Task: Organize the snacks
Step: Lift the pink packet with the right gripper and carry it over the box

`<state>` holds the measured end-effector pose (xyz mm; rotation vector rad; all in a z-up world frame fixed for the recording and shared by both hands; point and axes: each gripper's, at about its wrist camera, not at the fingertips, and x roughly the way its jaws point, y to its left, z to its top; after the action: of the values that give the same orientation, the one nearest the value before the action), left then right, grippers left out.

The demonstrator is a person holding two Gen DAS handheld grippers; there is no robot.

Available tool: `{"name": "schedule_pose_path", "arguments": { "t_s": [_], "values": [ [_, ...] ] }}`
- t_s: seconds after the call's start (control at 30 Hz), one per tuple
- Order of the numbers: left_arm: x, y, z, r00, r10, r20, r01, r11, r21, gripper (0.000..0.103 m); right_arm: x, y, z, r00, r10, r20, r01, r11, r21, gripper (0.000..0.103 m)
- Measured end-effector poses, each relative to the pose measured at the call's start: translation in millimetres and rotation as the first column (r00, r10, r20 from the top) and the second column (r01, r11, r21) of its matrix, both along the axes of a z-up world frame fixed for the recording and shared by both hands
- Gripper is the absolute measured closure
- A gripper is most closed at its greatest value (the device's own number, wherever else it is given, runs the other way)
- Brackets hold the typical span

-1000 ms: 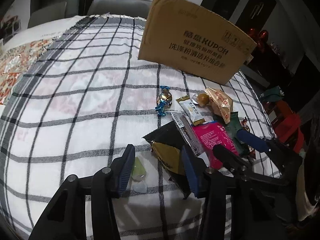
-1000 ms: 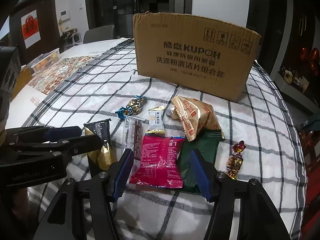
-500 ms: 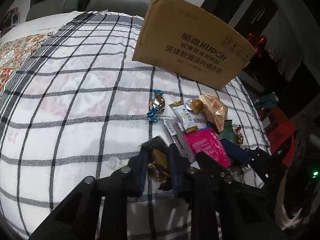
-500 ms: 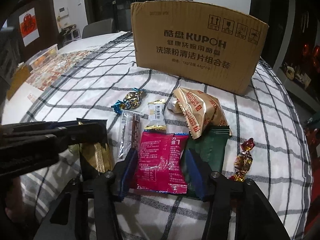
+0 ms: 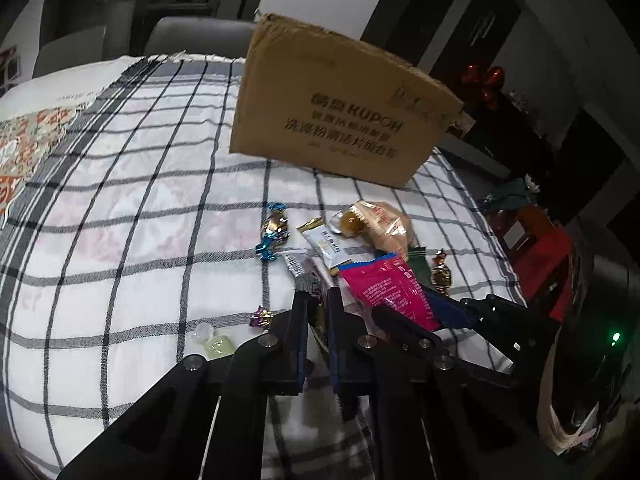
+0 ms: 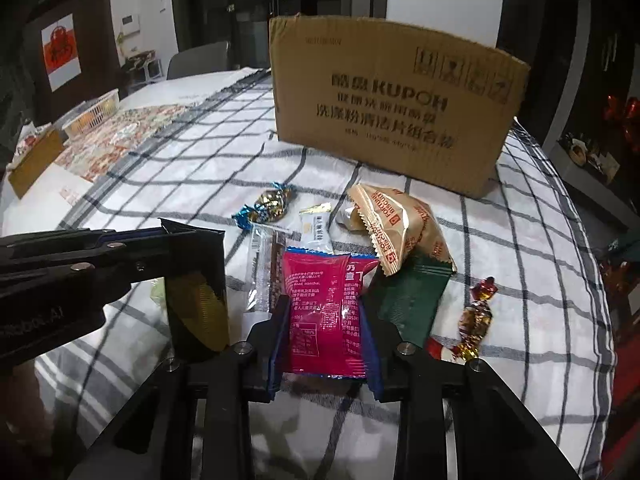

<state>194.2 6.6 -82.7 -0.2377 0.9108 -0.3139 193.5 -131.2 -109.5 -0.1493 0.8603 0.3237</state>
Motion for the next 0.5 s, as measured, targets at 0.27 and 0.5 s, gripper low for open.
{"name": "schedule_pose_path", "arguments": {
  "t_s": [0.27,0.5],
  "values": [
    [-14,-6,28,0.997,-0.024,0.069,0.022,0.999,0.033,0.094,-11,-9,31,0.998,-0.025,0.058,0.022,0.998,0.054,0.070],
    [-21,-12,59,0.984,-0.055,0.169,0.042,0.996,0.079,0.095,-15,-13,66,0.992,-0.027,0.124,0.014,0.995,0.102,0.070]
  ]
}}
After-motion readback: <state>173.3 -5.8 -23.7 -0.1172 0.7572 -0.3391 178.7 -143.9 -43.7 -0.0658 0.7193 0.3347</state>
